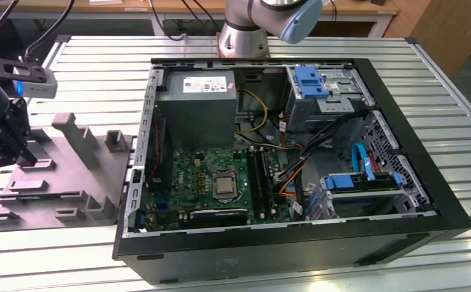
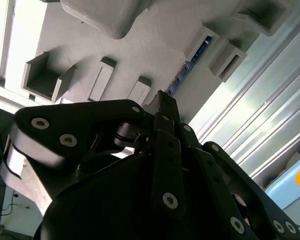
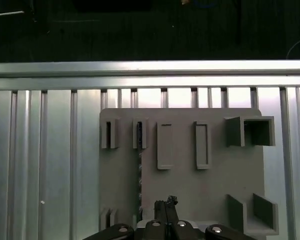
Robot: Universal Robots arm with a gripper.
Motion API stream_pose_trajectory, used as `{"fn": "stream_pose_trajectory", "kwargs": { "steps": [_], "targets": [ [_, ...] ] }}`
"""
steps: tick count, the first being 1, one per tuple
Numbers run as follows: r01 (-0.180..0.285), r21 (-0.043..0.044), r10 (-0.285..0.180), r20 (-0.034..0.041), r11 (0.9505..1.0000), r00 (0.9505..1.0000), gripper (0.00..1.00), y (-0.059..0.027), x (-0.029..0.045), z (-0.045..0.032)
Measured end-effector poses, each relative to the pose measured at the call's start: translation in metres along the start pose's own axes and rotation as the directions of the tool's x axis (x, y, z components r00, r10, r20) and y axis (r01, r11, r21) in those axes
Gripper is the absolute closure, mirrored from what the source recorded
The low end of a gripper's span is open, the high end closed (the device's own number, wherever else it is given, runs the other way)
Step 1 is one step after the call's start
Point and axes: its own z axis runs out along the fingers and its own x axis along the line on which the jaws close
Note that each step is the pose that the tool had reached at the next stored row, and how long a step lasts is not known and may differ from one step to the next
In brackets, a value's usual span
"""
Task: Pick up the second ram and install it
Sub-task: 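Pick up the second ram and move it above second insertion slot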
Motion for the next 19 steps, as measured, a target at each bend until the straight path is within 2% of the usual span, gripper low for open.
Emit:
{"fn": "stream_pose_trajectory", "kwargs": {
  "steps": [6, 11, 19],
  "targets": [
    [0.062, 0.0016, -0.062, -0.0028, 0.9981, 0.9981, 0.89, 0.0008, 0.0002, 0.0047],
    [0.064, 0.0113, -0.064, -0.0032, 0.9979, 0.9980, 0.89, 0.0066, 0.0006, 0.0098],
    [0.062, 0.0113, -0.062, -0.0055, 0.9980, 0.9981, 0.89, 0.0103, 0.0037, 0.0159]
  ]
}}
